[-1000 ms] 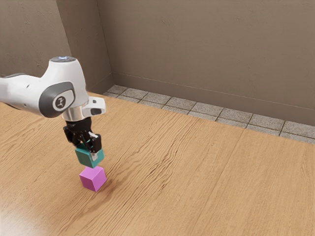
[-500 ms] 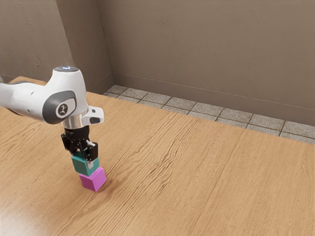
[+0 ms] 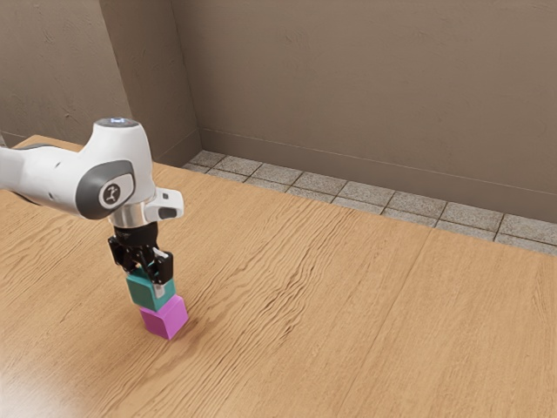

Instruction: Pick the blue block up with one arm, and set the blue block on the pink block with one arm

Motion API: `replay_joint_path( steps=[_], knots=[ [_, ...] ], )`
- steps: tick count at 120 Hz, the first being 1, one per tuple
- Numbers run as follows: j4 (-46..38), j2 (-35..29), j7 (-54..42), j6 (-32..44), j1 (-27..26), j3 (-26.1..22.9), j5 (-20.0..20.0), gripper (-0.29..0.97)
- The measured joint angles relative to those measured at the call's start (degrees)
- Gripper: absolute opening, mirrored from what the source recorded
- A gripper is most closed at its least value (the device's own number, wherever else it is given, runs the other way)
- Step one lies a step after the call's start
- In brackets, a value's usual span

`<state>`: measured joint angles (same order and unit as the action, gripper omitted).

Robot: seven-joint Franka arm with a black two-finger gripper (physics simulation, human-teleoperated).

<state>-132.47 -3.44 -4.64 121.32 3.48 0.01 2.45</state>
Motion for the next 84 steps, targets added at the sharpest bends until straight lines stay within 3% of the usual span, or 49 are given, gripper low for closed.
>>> replay_joint_path(
  steps=[70,84],
  knots=[
    [0.94,1.61,-0.14,0.53,-0.20,0.01,0.18,0.38],
    [0.91,1.52,-0.27,0.63,-0.06,-0.07,0.04,0.50]
  ],
)
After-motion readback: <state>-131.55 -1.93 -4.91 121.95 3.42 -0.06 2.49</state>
